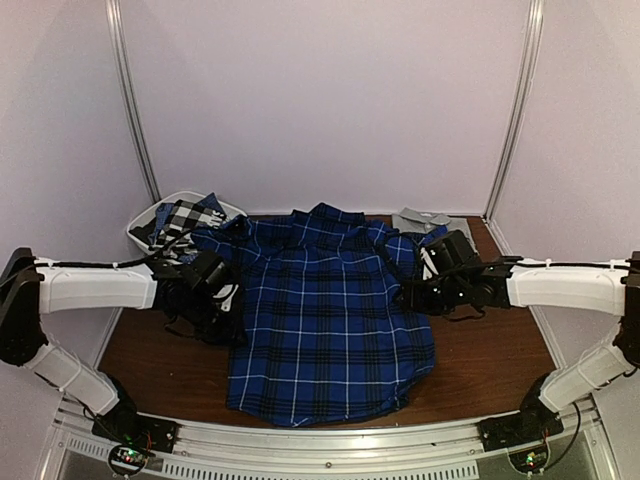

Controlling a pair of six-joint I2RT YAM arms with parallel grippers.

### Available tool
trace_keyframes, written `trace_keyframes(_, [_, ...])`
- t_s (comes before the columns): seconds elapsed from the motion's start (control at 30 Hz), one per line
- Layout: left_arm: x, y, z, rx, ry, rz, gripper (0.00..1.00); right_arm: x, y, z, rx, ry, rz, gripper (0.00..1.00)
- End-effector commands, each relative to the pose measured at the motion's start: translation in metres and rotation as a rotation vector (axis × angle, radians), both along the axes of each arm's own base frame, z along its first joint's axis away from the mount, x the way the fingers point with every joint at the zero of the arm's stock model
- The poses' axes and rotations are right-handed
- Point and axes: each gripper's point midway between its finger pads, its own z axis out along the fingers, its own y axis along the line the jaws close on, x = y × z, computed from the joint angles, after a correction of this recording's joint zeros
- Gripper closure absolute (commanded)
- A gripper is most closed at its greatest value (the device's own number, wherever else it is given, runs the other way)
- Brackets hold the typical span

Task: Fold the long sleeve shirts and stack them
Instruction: Smooth out the crumpled shirt at the center of the board.

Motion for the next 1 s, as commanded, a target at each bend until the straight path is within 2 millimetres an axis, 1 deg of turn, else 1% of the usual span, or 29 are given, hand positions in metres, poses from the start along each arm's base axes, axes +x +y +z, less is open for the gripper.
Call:
trace_keyframes(0.0, [-0.015,-0.014,-0.017,-0.048,0.058,-0.024,0.75,-0.025,0.015,-0.016,0.057,0.040,0.076,0.54])
trace_keyframes(0.13, [-0.028,-0.011,-0.034,-0.061,0.107,0.000,0.74,-0.052,0.016,-0.037,0.042,0.097,0.119,0.53])
trace_keyframes(0.27, [-0.043,0.005,-0.053,-0.015,0.156,0.039,0.74,-0.074,0.017,-0.052,0.008,0.141,0.157,0.53])
trace_keyframes(0.37, [-0.050,0.022,-0.063,0.056,0.179,0.077,0.74,-0.083,0.010,-0.057,-0.013,0.160,0.157,0.53])
trace_keyframes(0.43, [-0.052,0.034,-0.066,0.109,0.178,0.107,0.74,-0.086,0.002,-0.055,-0.034,0.159,0.143,0.53])
trace_keyframes(0.57, [-0.050,0.049,-0.062,0.170,0.157,0.152,0.74,-0.091,-0.019,-0.044,-0.095,0.155,0.097,0.50])
trace_keyframes(0.63, [-0.049,0.054,-0.058,0.195,0.140,0.161,0.73,-0.099,-0.028,-0.042,-0.100,0.172,0.079,0.48])
trace_keyframes(0.7, [-0.048,0.057,-0.054,0.206,0.130,0.163,0.71,-0.111,-0.034,-0.044,-0.085,0.204,0.078,0.45])
trace_keyframes(0.73, [-0.048,0.056,-0.053,0.203,0.127,0.162,0.71,-0.118,-0.036,-0.044,-0.069,0.213,0.078,0.43])
trace_keyframes(0.83, [-0.046,0.052,-0.048,0.185,0.123,0.154,0.70,-0.136,-0.040,-0.051,-0.053,0.263,0.082,0.38])
trace_keyframes(0.9, [-0.045,0.050,-0.045,0.174,0.119,0.148,0.70,-0.145,-0.038,-0.054,-0.045,0.282,0.089,0.36])
trace_keyframes(0.97, [-0.044,0.048,-0.043,0.169,0.114,0.141,0.70,-0.150,-0.033,-0.054,-0.029,0.291,0.095,0.35])
